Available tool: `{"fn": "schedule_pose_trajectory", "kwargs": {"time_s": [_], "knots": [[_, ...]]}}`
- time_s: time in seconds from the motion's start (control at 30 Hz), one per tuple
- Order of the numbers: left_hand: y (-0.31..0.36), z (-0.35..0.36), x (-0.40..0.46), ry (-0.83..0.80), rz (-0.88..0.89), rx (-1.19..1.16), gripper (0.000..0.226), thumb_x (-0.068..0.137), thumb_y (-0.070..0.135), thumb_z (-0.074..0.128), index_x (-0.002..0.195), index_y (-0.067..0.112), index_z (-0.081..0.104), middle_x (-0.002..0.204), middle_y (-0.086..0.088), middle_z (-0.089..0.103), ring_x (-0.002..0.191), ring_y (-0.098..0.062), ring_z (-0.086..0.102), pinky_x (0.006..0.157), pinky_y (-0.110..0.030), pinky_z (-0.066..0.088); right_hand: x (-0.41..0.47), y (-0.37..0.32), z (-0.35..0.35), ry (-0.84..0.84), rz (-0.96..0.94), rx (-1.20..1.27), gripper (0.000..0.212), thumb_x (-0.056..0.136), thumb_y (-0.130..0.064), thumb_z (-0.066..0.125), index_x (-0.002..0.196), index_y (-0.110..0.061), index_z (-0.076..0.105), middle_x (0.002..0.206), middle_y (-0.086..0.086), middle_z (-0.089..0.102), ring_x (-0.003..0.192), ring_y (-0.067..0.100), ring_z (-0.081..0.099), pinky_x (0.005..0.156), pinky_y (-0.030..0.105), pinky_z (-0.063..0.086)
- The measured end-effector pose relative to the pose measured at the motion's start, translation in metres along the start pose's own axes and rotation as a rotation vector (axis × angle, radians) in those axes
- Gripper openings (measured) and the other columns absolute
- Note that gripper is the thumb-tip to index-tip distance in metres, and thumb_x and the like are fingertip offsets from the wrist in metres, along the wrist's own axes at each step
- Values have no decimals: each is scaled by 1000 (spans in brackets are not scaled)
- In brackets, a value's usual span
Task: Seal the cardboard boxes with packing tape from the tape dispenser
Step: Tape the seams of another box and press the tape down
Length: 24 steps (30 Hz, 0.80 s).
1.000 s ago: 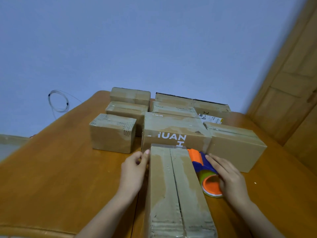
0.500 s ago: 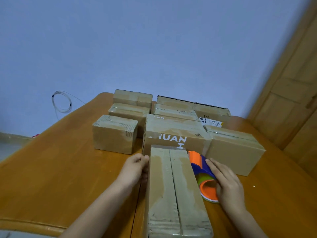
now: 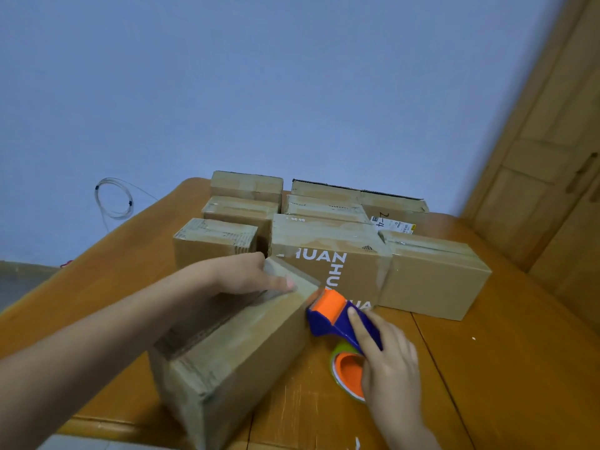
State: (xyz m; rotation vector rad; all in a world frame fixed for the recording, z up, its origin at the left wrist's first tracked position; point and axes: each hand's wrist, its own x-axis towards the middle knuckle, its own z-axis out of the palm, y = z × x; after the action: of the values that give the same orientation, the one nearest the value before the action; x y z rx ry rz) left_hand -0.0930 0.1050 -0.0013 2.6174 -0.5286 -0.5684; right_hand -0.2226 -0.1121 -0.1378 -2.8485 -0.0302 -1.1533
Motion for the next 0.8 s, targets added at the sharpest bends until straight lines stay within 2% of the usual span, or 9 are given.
{"fn": "schedule_pose_trajectory", "kwargs": {"time_s": [0.13, 0.23, 0.3, 0.4, 0.5, 0.63, 0.8], "knots": [[9, -6, 3, -40, -28, 220, 97, 80, 77, 44, 144, 5, 32, 147, -11, 41, 128, -26, 44, 107, -37, 36, -4, -32, -6, -69, 56, -30, 111, 34, -22, 97, 133, -19, 46, 121, 8, 47, 106, 26, 45, 65, 44, 56], [15, 4, 0, 145, -16, 497, 88, 83, 78, 35, 137, 10, 46, 140, -10, 48, 120, -26, 51, 100, -43, 45, -5, -45, -10, -103, 84, -13, 110, 33, -27, 96, 132, -19, 48, 123, 6, 48, 105, 25, 44, 64, 41, 55], [18, 12, -2, 185, -7, 516, 91, 80, 80, 35, 140, 12, 43, 141, -11, 47, 121, -28, 50, 97, -44, 47, -4, -47, -12, -109, 92, 23, 111, 37, -25, 95, 136, -20, 44, 127, 4, 46, 107, 22, 43, 64, 36, 57], [24, 25, -5, 140, -52, 508, 99, 79, 80, 38, 151, 14, 21, 152, -17, 28, 137, -36, 31, 106, -55, 35, -6, -47, -15, -147, 79, 80, 117, 47, -22, 92, 147, -28, 30, 137, 0, 42, 116, 21, 40, 70, 34, 58], [25, 36, -8, 245, -64, 520, 91, 86, 75, 32, 151, 14, 16, 157, -18, 15, 143, -38, 19, 109, -64, 23, -5, -51, -19, -150, 41, 69, 114, 44, -19, 92, 143, -32, 36, 140, -4, 42, 114, 22, 43, 70, 36, 55], [20, 45, -9, 280, -73, 491, 85, 91, 70, 26, 153, 15, 6, 160, -17, 4, 146, -37, 7, 112, -64, 11, -3, -51, -22, -196, 63, 33, 118, 34, -7, 91, 139, -32, 42, 139, 0, 49, 98, 28, 60, 62, 36, 54], [29, 48, -11, 268, -151, 574, 82, 93, 67, 19, 154, 15, -1, 160, -17, 0, 148, -34, -5, 110, -63, -9, -3, -49, -26, -245, 76, 55, 123, 34, 3, 88, 141, -35, 39, 140, -1, 47, 91, 28, 60, 61, 36, 51]]}}
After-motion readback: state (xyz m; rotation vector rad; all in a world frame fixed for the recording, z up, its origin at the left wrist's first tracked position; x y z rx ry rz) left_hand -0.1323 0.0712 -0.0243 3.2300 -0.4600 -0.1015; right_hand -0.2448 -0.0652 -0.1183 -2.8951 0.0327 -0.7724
